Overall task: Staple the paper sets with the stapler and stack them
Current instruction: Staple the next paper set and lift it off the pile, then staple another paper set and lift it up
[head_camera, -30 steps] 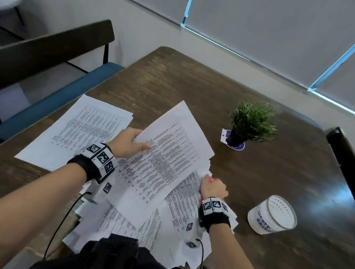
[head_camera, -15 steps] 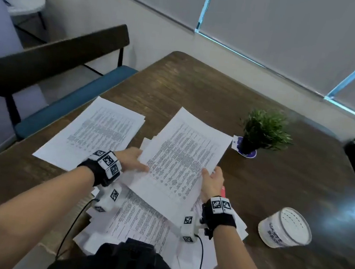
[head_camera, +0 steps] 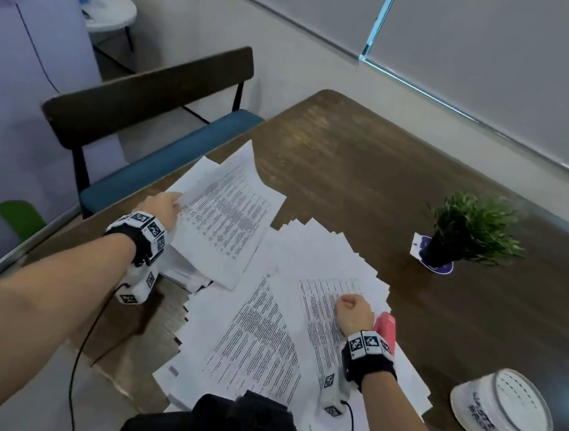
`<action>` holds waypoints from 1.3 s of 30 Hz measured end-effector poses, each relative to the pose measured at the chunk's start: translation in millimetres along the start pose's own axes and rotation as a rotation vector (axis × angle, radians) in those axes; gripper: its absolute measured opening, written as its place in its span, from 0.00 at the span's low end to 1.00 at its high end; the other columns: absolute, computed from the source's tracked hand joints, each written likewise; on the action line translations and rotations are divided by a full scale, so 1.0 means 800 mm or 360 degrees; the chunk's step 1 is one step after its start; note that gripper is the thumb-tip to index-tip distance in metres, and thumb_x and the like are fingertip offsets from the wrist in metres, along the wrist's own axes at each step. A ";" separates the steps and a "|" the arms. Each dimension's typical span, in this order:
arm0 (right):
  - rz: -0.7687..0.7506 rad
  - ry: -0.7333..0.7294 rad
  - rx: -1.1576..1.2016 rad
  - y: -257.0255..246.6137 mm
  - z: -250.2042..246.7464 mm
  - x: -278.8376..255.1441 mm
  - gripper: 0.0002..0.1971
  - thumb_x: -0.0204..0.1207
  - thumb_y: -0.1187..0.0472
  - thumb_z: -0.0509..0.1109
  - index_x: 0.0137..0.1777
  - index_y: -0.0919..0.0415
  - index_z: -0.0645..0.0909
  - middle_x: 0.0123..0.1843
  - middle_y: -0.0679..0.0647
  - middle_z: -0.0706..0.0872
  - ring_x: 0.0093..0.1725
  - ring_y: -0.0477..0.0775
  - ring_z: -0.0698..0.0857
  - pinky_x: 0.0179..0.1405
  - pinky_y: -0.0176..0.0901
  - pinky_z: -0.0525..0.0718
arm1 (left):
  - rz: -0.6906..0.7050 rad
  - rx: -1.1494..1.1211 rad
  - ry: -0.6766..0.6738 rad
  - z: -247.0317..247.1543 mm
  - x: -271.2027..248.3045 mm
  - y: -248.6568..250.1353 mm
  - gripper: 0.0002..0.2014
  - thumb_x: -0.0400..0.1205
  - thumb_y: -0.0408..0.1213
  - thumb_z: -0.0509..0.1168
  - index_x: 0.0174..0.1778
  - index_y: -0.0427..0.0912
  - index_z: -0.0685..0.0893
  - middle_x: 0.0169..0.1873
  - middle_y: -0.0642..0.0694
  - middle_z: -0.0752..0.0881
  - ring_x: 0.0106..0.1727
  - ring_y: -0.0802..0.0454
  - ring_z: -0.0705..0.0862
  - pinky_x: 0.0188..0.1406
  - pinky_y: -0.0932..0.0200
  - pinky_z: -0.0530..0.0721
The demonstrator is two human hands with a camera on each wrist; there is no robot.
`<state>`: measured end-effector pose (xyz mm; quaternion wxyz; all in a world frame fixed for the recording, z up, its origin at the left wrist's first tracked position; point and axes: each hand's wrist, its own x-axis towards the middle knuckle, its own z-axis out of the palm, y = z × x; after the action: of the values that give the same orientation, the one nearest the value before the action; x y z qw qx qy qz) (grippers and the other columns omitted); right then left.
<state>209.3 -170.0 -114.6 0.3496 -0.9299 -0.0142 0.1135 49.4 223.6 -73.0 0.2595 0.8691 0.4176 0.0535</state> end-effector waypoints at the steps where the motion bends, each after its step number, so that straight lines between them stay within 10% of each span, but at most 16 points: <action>1: 0.0004 0.0005 -0.0007 0.001 0.000 0.001 0.08 0.78 0.63 0.69 0.55 0.60 0.85 0.53 0.57 0.89 0.59 0.58 0.85 0.77 0.57 0.68 | -0.0057 0.0018 -0.0022 -0.002 -0.001 -0.005 0.20 0.85 0.46 0.63 0.74 0.49 0.77 0.63 0.36 0.84 0.58 0.35 0.84 0.59 0.45 0.82; 6: 0.0001 -0.0022 -0.0085 -0.001 0.001 0.000 0.05 0.78 0.63 0.69 0.52 0.55 0.81 0.46 0.52 0.85 0.57 0.58 0.84 0.76 0.56 0.70 | -0.0394 0.0041 -0.0295 -0.006 -0.004 -0.020 0.48 0.60 0.53 0.85 0.72 0.35 0.76 0.68 0.36 0.81 0.66 0.37 0.82 0.64 0.48 0.81; 10: -0.0026 -0.0055 -0.0167 -0.011 -0.003 -0.013 0.09 0.81 0.65 0.64 0.59 0.59 0.78 0.47 0.53 0.82 0.47 0.53 0.77 0.58 0.37 0.71 | -0.0619 -0.0027 -0.0215 -0.008 0.001 -0.027 0.33 0.70 0.39 0.81 0.66 0.27 0.78 0.64 0.32 0.83 0.64 0.34 0.82 0.59 0.49 0.80; 15: -0.0103 -0.0193 -0.0257 -0.013 0.000 -0.018 0.15 0.80 0.64 0.66 0.65 0.65 0.74 0.57 0.60 0.82 0.54 0.58 0.82 0.49 0.40 0.72 | -0.0790 -0.0031 -0.0008 0.007 0.001 -0.042 0.24 0.77 0.30 0.70 0.67 0.27 0.74 0.66 0.30 0.79 0.68 0.33 0.79 0.65 0.44 0.79; 22: -0.0298 -0.0096 -0.0878 -0.003 0.003 -0.048 0.28 0.82 0.38 0.57 0.79 0.48 0.64 0.77 0.58 0.65 0.77 0.60 0.65 0.74 0.59 0.66 | -0.0505 0.0022 0.0314 0.033 -0.033 -0.031 0.22 0.79 0.32 0.67 0.71 0.48 0.81 0.79 0.40 0.64 0.78 0.39 0.63 0.73 0.42 0.66; 31: -0.0327 -0.0394 -0.0981 0.018 0.009 -0.056 0.35 0.84 0.36 0.47 0.87 0.47 0.43 0.88 0.54 0.39 0.86 0.60 0.41 0.82 0.67 0.45 | 0.0263 0.0516 -0.0509 0.084 -0.068 0.017 0.53 0.70 0.78 0.57 0.86 0.51 0.50 0.86 0.46 0.41 0.85 0.37 0.40 0.79 0.28 0.48; 39: -0.0385 -0.0463 -0.0966 0.035 0.001 -0.064 0.35 0.84 0.35 0.46 0.86 0.44 0.39 0.87 0.49 0.33 0.86 0.56 0.36 0.81 0.66 0.41 | 0.0022 0.0528 -0.0659 0.084 -0.071 0.045 0.48 0.76 0.69 0.60 0.86 0.55 0.45 0.85 0.50 0.38 0.83 0.29 0.38 0.73 0.17 0.52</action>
<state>157.6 -196.1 -122.8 0.0626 -0.9571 -0.2069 0.1930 58.9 135.0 -105.4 0.1930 0.8951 0.3527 -0.1930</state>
